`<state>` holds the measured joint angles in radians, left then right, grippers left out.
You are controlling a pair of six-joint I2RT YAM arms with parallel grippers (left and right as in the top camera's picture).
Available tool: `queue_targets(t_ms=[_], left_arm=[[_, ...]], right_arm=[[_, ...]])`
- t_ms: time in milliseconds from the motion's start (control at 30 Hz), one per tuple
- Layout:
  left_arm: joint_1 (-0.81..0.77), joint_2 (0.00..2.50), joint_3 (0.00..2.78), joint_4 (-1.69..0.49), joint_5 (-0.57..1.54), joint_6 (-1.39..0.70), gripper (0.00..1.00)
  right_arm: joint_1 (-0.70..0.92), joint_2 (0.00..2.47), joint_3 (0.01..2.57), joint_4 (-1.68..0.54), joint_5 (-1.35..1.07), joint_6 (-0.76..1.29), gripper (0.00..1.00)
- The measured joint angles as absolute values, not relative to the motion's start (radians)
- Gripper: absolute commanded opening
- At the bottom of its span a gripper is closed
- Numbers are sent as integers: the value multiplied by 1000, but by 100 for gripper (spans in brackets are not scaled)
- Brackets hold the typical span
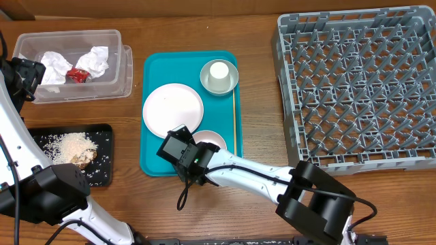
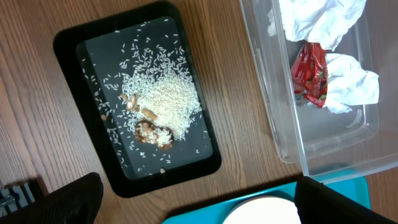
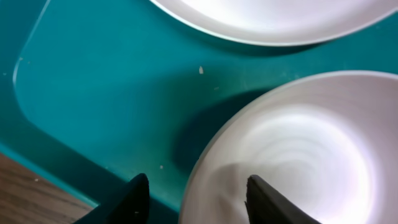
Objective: Sort waste into correct bins and load items into the dishwasher
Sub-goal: 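Grasp the rim of the small white plate with the right gripper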
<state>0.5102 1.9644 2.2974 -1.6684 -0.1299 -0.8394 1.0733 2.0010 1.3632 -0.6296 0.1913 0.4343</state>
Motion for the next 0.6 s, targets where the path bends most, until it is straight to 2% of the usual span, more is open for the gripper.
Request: queue_targets(t_ms=[167, 333, 533, 600], left_arm=[[510, 1964, 2297, -1668, -130, -839, 100], [510, 1964, 2297, -1668, -130, -839, 100], [510, 1964, 2297, -1668, -130, -839, 100], [510, 1964, 2297, -1668, -130, -839, 100]], right_arm=[[1073, 2004, 1364, -632, 196, 443, 38], [1073, 2005, 1379, -672, 198, 449, 19], [1073, 2006, 1432, -689, 199, 462, 4], [1073, 2006, 1445, -709, 202, 463, 4]])
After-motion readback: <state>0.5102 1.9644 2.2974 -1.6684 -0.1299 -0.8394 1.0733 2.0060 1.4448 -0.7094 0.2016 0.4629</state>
